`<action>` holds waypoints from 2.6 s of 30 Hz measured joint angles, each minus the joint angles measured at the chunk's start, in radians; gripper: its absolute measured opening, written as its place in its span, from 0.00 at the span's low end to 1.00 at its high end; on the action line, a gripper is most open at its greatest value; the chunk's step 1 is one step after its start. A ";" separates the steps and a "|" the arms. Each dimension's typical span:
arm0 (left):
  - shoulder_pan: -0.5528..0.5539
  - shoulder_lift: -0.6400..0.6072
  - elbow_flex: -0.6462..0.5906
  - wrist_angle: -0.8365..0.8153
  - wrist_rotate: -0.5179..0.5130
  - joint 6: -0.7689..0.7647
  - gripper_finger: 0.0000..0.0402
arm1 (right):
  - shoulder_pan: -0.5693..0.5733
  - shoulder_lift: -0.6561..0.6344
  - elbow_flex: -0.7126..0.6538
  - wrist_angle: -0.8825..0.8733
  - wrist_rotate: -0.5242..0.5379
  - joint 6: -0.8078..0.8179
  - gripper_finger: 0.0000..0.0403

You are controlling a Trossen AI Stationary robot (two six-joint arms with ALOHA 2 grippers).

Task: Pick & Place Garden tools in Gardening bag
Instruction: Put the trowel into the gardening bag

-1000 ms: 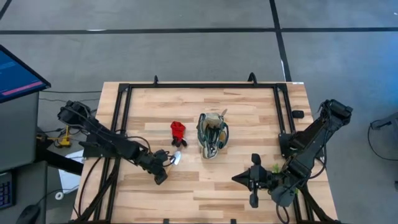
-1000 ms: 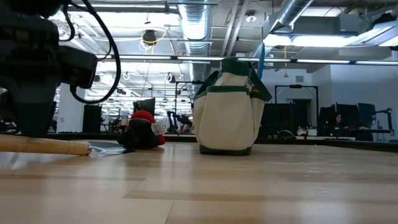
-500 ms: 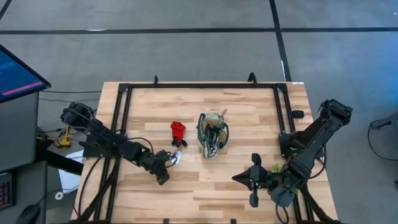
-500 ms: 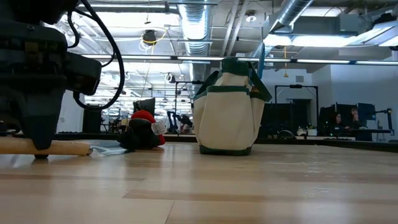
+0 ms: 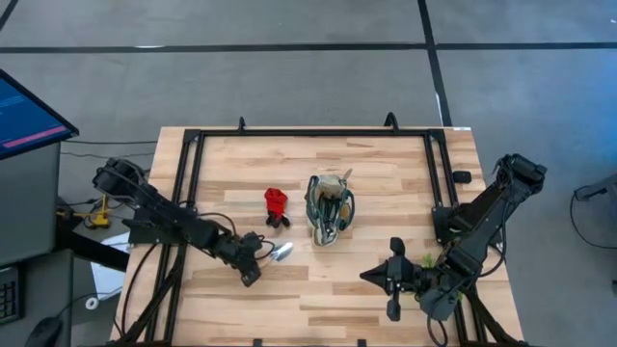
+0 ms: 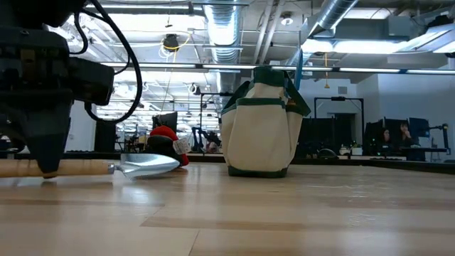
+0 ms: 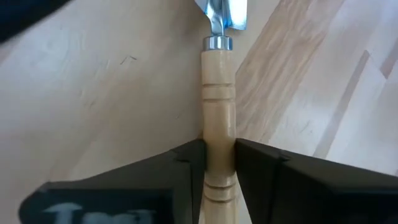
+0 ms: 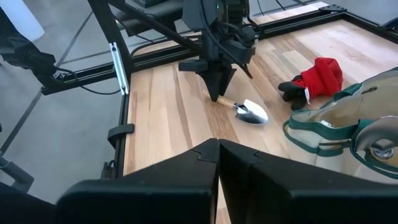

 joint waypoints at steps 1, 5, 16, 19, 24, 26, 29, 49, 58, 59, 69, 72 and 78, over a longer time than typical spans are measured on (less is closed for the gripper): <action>-0.001 -0.012 -0.001 -0.002 -0.002 0.013 0.16 | 0.000 0.000 0.000 0.001 0.000 0.000 0.00; -0.002 -0.080 0.001 0.008 -0.007 0.087 0.14 | 0.000 0.000 0.000 0.007 0.000 0.000 0.00; -0.001 -0.348 0.002 0.017 -0.049 0.275 0.14 | -0.001 0.000 0.000 0.010 0.000 0.000 0.00; -0.001 -0.416 0.002 0.019 -0.051 0.340 0.14 | -0.003 0.000 0.000 0.015 0.001 0.000 0.00; -0.001 -0.501 0.003 0.030 -0.094 0.450 0.14 | -0.009 0.000 0.000 0.038 0.007 0.000 0.00; -0.001 -0.519 0.003 0.047 -0.128 0.509 0.14 | -0.018 0.000 0.000 0.053 0.007 -0.001 0.00; -0.001 -0.525 0.003 0.103 -0.162 0.621 0.14 | -0.042 0.000 0.000 0.062 0.006 -0.003 0.00; 0.040 -0.395 0.005 0.509 -0.277 0.888 0.14 | -0.204 0.015 -0.001 0.492 -0.048 -0.541 0.00; 0.086 -0.323 0.005 0.651 -0.277 0.885 0.14 | -0.285 0.014 0.000 0.548 -0.095 -0.577 0.00; 0.091 -0.323 0.005 0.651 -0.277 0.885 0.14 | -0.294 0.014 0.000 0.548 -0.118 -0.576 0.00; 0.106 -0.319 0.006 0.653 -0.276 0.886 0.14 | -0.381 0.093 0.001 0.733 -0.180 -0.679 0.00; 0.106 -0.319 0.006 0.654 -0.276 0.886 0.13 | -0.398 0.121 0.000 0.790 -0.181 -0.699 0.00; 0.106 -0.319 0.006 0.653 -0.294 0.912 0.13 | -0.428 0.126 0.001 0.828 -0.185 -0.699 0.00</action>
